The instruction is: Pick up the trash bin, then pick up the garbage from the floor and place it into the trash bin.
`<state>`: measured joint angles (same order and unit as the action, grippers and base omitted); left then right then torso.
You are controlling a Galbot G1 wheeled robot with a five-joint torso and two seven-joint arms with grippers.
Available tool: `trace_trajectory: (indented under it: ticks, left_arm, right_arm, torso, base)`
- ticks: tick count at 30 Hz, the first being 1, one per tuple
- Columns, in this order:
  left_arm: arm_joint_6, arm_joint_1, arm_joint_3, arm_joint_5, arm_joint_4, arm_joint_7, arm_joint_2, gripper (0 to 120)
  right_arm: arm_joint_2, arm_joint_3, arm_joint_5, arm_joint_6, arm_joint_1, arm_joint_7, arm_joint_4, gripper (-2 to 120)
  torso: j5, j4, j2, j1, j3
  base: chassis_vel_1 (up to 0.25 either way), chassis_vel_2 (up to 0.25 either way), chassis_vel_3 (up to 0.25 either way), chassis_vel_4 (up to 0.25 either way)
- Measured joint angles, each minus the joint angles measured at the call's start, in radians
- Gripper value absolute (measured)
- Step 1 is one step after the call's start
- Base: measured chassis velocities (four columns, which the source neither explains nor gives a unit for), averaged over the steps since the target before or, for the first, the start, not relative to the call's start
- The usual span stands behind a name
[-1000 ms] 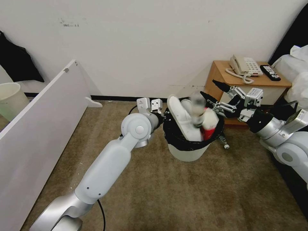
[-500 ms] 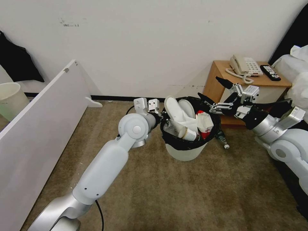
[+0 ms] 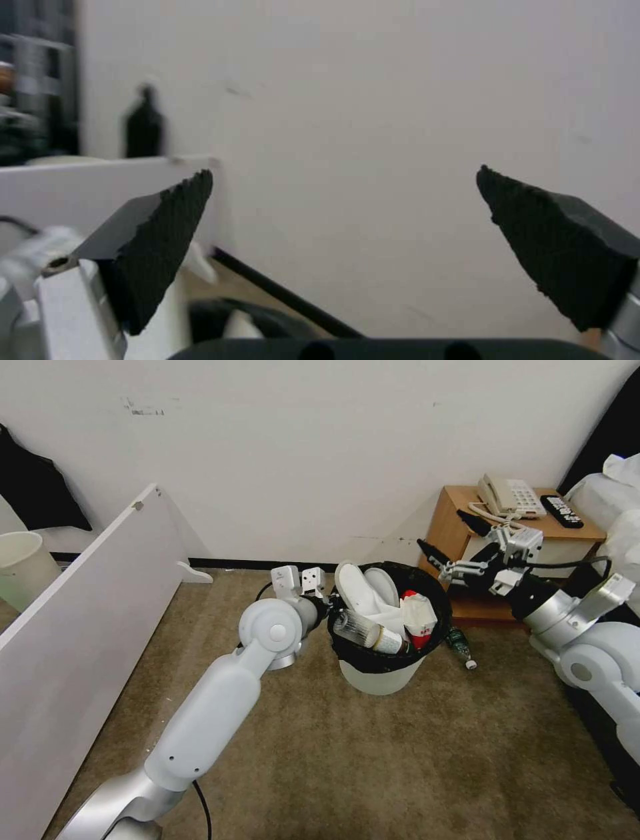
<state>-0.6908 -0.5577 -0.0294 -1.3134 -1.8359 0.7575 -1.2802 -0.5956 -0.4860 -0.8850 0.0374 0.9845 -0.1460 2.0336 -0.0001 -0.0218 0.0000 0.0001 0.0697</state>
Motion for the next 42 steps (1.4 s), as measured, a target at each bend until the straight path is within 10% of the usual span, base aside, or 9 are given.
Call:
trace_trajectory:
  ticks: [14,42]
  left_arm:
    - [-0.032,-0.082,0.128,-0.092,-0.108,0.135,0.082,4]
    - [-0.027,-0.097,0.171,-0.118,-0.14,0.151,0.126,4]
  right_arm:
    - [-0.018,-0.047,-0.111,0.352,0.043,0.414,0.131,100]
    - [-0.063,-0.085,0.039,0.257,0.077,0.388,0.106,100]
  torso:
    - [-0.0001,0.0001,0.0,0.0,0.0]
    - [0.0001,0.0,0.0,0.0,0.0]
  base:
    - [0.0,0.0,0.0,0.0]
    - [0.0,0.0,0.0,0.0]
